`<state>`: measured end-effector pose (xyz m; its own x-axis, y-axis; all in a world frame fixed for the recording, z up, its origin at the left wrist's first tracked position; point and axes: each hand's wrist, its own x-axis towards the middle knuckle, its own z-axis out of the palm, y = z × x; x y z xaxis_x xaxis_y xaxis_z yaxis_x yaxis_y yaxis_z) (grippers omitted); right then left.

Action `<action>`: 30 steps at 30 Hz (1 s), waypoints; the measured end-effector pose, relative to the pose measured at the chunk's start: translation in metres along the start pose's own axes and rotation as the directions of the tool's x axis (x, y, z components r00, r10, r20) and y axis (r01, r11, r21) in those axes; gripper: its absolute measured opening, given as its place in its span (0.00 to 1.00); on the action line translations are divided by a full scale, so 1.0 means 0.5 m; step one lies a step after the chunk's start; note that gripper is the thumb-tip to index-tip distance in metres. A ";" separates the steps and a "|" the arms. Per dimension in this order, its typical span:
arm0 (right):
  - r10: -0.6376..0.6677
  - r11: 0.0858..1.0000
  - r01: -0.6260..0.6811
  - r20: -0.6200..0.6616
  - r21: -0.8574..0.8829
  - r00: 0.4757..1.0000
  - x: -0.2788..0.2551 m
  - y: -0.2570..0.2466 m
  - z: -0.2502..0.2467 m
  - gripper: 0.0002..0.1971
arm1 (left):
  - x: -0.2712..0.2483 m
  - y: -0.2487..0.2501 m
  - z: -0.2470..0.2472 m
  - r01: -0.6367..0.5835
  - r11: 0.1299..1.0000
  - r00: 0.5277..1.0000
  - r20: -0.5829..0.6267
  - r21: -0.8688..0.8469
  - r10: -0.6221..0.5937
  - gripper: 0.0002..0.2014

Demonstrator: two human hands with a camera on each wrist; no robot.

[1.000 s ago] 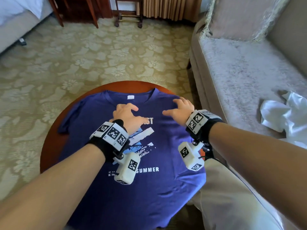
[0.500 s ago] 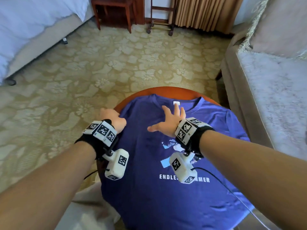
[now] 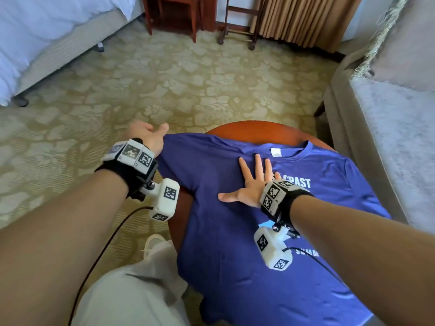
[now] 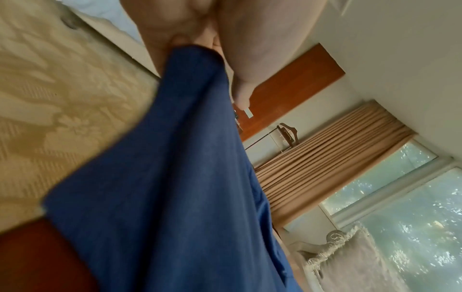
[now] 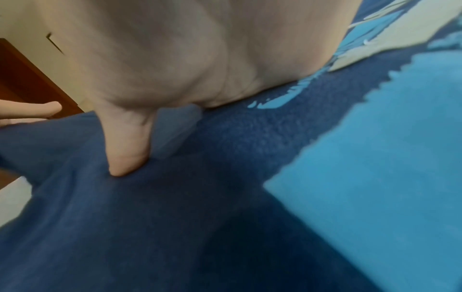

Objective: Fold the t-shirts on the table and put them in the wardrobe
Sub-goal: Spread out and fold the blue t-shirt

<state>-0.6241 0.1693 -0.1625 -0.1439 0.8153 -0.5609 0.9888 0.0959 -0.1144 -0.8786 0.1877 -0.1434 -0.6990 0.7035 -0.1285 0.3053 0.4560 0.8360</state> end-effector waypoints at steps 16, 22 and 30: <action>0.013 1.000 -0.013 -0.017 0.014 1.000 0.003 -0.004 0.004 0.65 | 0.070 -0.240 0.108 0.390 0.917 0.832 0.458 -0.084 -0.312 0.46; 0.015 1.000 -0.015 -0.017 0.015 1.000 0.002 -0.004 0.003 0.65 | 0.009 -0.168 0.025 0.229 0.907 0.971 0.150 -0.354 -0.187 0.25; 0.022 1.000 -0.021 -0.038 0.013 0.999 0.003 -0.006 0.007 0.65 | -0.084 -0.156 0.009 0.624 0.718 0.747 0.508 -0.310 -0.430 0.21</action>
<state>-0.6277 0.1682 -0.1661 -0.1209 0.8384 -0.5314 0.9910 0.0710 -0.1134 -0.8700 0.1249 -0.2058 -0.3250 0.6059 -0.7261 -0.4170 0.5973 0.6851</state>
